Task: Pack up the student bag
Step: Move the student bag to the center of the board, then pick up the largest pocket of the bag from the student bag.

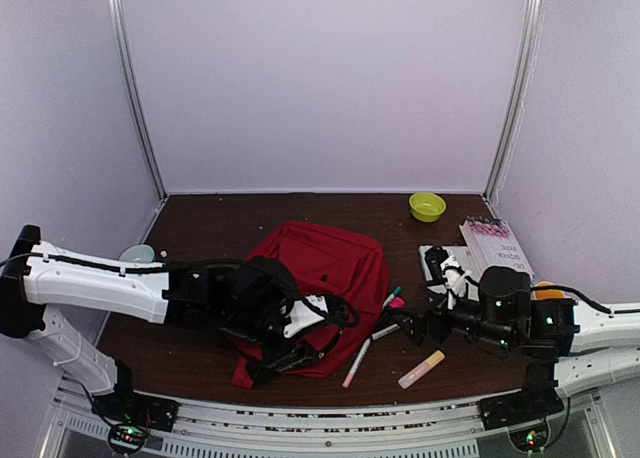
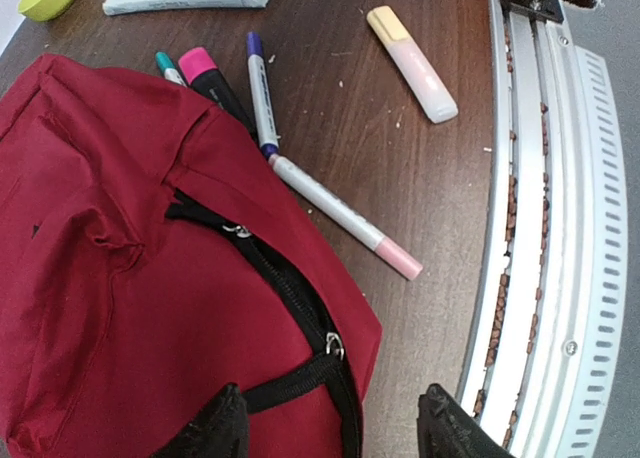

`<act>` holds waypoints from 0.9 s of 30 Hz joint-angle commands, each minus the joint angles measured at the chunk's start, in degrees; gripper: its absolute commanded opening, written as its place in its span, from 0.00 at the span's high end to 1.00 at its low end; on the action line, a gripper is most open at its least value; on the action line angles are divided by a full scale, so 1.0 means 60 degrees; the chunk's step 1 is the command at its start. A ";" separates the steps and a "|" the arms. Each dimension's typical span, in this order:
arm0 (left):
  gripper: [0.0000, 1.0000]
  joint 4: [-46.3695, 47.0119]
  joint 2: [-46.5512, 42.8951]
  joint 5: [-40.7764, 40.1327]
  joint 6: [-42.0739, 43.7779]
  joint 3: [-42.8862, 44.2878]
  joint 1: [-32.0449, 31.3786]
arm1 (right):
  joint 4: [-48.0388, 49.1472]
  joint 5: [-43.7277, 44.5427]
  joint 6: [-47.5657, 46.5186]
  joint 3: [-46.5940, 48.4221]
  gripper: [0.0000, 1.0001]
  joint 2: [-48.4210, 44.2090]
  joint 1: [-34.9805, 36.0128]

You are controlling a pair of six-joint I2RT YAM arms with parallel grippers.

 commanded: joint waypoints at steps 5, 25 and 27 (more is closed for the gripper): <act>0.41 -0.0347 0.1100 0.0623 0.1075 0.0988 0.0453 | 0.0105 0.0054 0.0194 -0.0062 0.01 -0.0282 0.0007; 0.39 0.1077 0.1255 0.3837 0.0044 -0.0235 0.1948 | 0.0473 -0.0037 0.0379 -0.0265 0.01 -0.0622 0.0001; 0.40 0.1232 0.1300 0.4014 0.0014 -0.0260 0.1965 | 0.0491 -0.0038 0.0417 -0.0279 0.01 -0.0619 0.0004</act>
